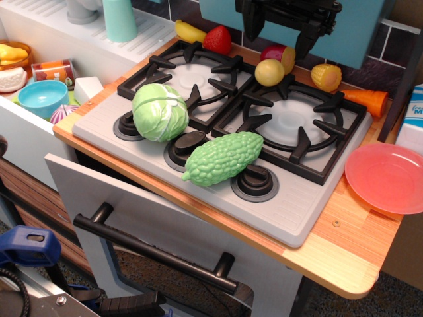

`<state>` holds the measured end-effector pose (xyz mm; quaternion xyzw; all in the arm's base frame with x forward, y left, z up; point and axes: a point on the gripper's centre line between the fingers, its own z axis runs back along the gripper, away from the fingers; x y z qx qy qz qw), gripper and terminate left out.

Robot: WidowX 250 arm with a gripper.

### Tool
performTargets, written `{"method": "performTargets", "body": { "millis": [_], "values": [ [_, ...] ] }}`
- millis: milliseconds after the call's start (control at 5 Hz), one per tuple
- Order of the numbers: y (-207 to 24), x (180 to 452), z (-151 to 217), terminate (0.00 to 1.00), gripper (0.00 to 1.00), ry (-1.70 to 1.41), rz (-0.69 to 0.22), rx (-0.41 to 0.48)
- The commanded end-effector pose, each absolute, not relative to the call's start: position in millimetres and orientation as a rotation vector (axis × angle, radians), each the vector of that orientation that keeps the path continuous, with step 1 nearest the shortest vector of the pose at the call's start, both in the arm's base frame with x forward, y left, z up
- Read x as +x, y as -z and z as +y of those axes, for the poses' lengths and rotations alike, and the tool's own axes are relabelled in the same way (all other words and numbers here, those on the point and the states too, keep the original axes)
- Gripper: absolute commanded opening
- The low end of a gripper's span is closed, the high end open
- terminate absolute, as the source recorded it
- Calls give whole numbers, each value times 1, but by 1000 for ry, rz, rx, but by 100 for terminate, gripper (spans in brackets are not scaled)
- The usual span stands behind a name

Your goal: Put potato on plate

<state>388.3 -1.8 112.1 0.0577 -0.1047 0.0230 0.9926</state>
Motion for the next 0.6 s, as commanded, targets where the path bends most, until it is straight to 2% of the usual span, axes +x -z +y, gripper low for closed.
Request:
{"method": "performTargets", "body": {
  "millis": [0,400],
  "values": [
    [-117,426,7,0,100,-24,-281,120],
    [-104,443,19,0,100,-34,-306,157]
  ]
}}
